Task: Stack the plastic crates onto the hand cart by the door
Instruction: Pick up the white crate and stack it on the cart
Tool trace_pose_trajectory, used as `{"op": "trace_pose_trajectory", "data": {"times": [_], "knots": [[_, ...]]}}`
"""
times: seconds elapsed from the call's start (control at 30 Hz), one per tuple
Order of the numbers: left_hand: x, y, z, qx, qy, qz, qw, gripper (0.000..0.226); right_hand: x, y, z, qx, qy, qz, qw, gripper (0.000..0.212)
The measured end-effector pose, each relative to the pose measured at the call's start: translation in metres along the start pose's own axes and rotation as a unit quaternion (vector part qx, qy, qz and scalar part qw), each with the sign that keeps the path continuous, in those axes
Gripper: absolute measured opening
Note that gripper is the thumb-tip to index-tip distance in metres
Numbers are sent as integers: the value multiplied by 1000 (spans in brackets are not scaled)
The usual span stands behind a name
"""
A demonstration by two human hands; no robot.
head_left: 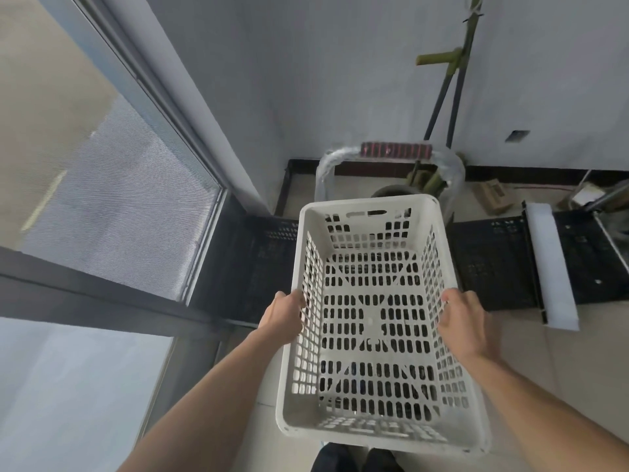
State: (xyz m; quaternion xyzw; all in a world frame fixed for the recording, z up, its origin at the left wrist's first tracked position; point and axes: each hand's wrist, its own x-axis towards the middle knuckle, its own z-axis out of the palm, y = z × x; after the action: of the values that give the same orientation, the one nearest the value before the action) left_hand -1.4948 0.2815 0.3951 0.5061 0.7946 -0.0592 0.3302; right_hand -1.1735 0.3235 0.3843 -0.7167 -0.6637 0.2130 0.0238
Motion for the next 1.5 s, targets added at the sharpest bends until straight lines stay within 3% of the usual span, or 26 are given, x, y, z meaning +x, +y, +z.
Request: {"op": "trace_pose_trajectory", "data": {"times": [0.3, 0.8, 1.07, 1.2, 1.3, 1.5], "knots": [[18, 2, 14, 14, 9, -2, 1000, 40, 12, 14, 23, 45, 2, 2, 999, 34], [32, -1, 31, 26, 7, -4, 1000, 35, 12, 25, 46, 20, -4, 2, 1000, 29], [34, 3, 27, 33, 8, -14, 999, 31, 15, 23, 37, -16, -8, -5, 1000, 26], [33, 5, 20, 55, -4, -5, 998, 29, 21, 24, 29, -88, -31, -24, 995, 19], [27, 11, 16, 85, -5, -1, 996, 28, 23, 17, 21, -157, -50, -25, 986, 25], [8, 23, 2, 85, 8, -2, 996, 31, 19, -6, 8, -154, -71, -2, 985, 49]]}}
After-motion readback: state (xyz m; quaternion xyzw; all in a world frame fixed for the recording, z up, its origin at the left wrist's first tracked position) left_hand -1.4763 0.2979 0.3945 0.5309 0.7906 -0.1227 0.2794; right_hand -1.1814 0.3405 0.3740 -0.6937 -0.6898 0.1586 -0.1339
